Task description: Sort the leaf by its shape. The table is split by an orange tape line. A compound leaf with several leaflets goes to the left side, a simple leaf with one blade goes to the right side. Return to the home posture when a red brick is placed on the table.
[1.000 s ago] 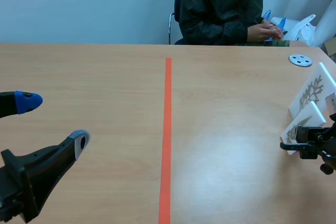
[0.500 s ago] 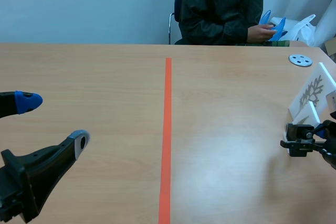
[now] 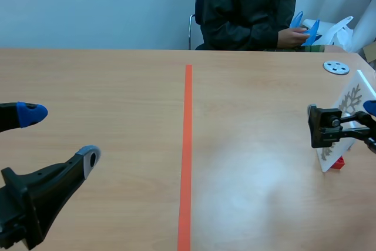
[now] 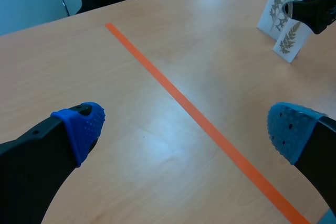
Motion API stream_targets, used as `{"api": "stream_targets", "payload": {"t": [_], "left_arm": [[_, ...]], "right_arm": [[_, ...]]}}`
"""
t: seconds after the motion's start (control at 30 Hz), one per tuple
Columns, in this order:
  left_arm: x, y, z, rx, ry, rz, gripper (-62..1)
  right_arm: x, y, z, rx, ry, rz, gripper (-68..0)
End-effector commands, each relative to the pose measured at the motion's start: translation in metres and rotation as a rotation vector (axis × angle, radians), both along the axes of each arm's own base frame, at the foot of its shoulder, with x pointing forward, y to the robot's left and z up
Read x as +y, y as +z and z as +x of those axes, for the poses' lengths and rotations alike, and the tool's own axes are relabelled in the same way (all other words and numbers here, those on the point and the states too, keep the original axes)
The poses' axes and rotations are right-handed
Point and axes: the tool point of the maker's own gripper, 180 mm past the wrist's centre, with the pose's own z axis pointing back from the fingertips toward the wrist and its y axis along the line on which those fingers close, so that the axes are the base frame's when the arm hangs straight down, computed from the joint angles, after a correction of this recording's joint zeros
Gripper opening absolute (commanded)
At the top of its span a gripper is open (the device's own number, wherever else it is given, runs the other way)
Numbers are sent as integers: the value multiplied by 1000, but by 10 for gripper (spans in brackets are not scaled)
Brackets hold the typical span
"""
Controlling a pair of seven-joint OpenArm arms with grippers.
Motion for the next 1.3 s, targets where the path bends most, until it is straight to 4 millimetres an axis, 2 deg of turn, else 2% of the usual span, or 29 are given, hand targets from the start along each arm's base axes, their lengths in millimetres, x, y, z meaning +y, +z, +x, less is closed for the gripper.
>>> {"api": "stream_targets", "payload": {"t": [0.0,0.27,0.57,0.8,1.13,1.27], "left_arm": [[-5,8,1,-25,-5,-25,14],[-5,8,1,-25,-6,-25,14],[-5,9,1,-26,-6,-25,14],[-5,9,1,-26,-6,-25,14],[-5,8,1,-25,-5,-25,14],[-5,8,1,-25,-5,-25,14]], "right_arm": [[3,17,5,-41,20,-7,4],[28,56,4,-63,93,12,4],[66,81,-17,-63,227,30,4],[98,79,-32,-20,361,11,4],[147,55,-53,84,568,-32,4],[158,65,-60,74,598,-38,4]]}}
